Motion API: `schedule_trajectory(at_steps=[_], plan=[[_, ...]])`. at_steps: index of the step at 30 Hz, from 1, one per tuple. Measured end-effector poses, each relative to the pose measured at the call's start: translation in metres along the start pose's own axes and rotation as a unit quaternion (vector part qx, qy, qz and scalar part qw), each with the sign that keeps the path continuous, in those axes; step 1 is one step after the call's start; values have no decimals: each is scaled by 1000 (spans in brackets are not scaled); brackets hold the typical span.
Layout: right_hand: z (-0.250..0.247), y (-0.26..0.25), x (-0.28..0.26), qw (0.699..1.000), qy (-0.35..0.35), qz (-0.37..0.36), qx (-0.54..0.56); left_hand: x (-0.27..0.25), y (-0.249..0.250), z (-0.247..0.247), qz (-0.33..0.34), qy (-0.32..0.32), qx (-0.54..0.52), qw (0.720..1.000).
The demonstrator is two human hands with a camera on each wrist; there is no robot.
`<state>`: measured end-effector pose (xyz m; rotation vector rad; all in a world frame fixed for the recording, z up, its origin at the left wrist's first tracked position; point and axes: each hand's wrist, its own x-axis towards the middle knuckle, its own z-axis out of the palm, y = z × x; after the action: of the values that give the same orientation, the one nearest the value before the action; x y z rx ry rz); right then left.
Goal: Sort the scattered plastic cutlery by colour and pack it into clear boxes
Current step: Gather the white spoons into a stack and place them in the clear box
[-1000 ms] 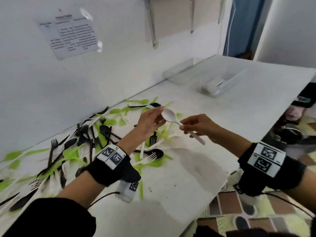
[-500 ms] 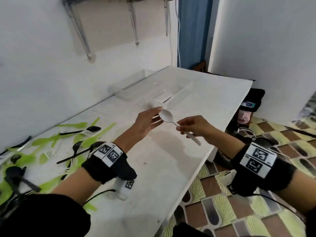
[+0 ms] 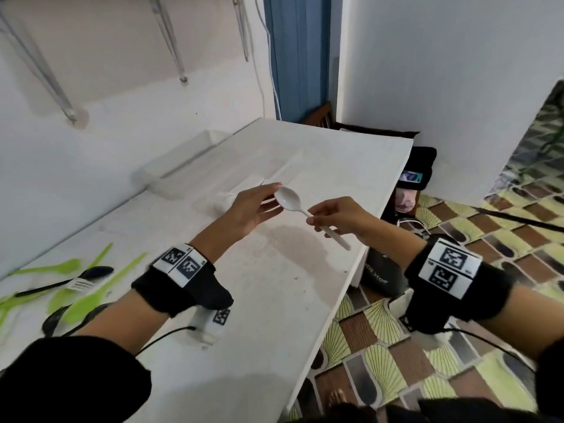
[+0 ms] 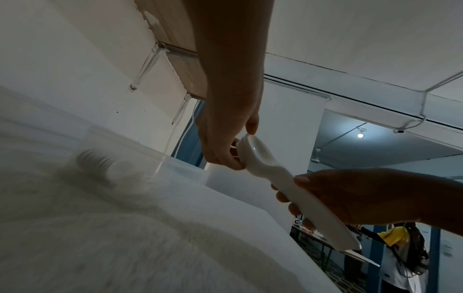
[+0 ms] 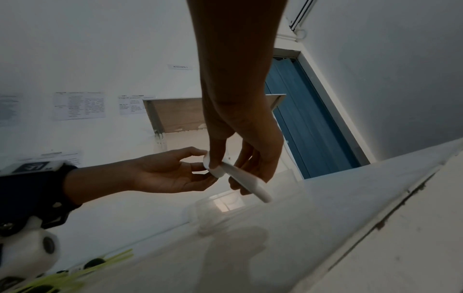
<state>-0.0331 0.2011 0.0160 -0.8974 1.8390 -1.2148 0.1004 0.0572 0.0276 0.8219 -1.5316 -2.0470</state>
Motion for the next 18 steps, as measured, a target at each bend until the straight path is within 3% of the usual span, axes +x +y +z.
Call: schedule_trajectory(at_steps=[11, 18], plan=[[-42, -38, 100, 992, -89, -21, -81, 91, 32, 3, 34, 16, -12, 999], [-34, -53, 157, 975, -157, -50, -152, 102, 34, -22, 31, 78, -56, 995]])
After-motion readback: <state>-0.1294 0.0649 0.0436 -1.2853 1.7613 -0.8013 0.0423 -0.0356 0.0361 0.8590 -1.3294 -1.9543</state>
